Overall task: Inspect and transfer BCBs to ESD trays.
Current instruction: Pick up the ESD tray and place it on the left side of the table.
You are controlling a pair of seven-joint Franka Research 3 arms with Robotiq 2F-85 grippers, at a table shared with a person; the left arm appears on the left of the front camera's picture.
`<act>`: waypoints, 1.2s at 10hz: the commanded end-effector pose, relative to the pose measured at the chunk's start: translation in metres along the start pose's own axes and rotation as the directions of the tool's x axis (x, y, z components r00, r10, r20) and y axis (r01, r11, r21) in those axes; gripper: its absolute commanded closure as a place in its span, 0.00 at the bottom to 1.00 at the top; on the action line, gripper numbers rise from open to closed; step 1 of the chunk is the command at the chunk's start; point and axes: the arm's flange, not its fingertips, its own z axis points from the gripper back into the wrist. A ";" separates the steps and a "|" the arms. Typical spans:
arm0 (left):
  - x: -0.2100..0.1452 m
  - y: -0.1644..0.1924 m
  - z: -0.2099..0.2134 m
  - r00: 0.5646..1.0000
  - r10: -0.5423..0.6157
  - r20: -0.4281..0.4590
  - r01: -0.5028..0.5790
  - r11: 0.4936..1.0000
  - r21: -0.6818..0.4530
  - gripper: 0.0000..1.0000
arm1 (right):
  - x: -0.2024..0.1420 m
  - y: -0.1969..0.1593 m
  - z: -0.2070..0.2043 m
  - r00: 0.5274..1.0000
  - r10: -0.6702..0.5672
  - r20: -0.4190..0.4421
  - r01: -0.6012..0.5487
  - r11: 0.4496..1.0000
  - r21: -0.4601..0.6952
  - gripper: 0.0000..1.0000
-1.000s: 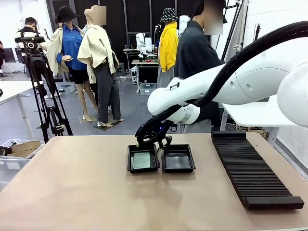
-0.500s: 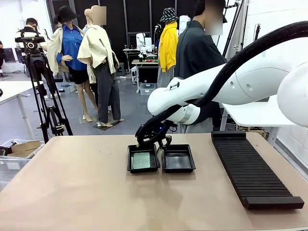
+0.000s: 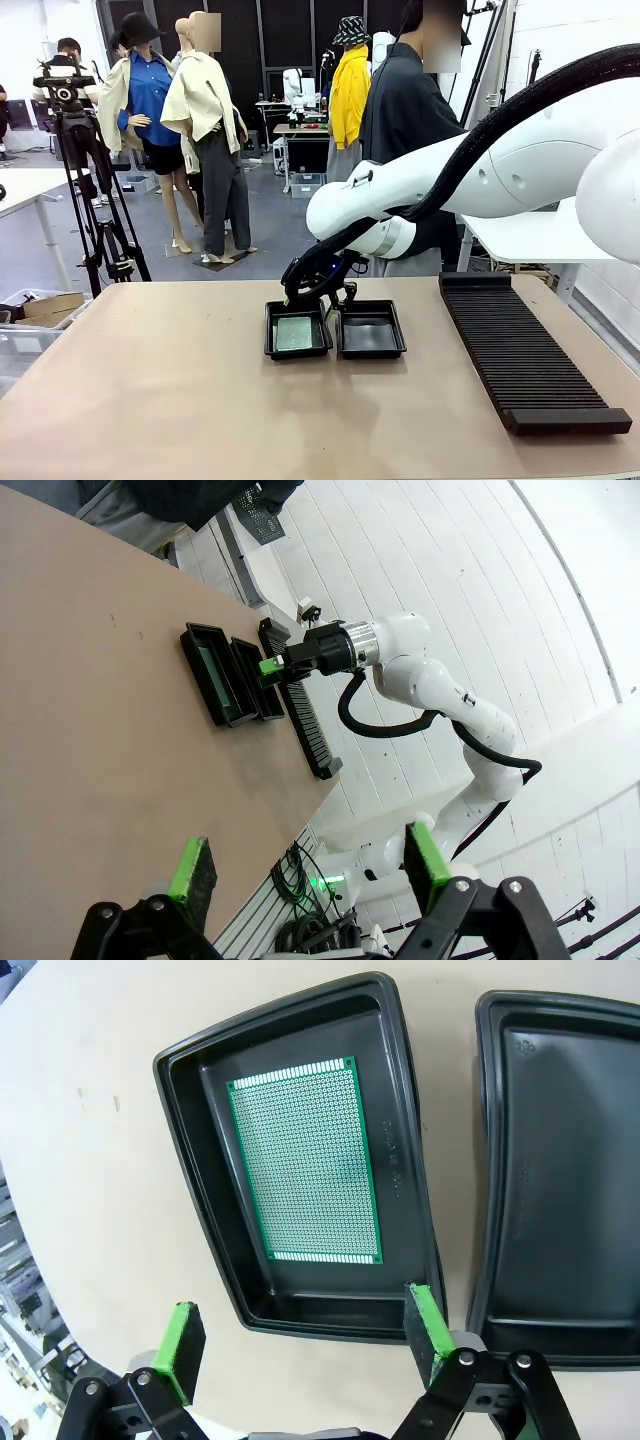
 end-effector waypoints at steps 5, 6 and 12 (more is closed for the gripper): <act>0.000 -0.002 0.002 1.000 0.005 0.004 -0.005 1.000 0.006 0.00 | 0.000 0.000 0.000 1.000 0.000 0.000 0.000 1.000 0.000 0.00; 0.000 -0.002 0.002 1.000 0.005 0.004 -0.005 1.000 0.006 0.00 | -0.006 -0.003 0.008 1.000 0.027 0.000 -0.027 0.999 0.018 0.00; 0.000 -0.002 0.002 1.000 0.005 0.004 -0.005 1.000 0.006 0.00 | -0.041 -0.029 0.095 0.995 0.093 0.037 -0.098 0.980 0.175 0.00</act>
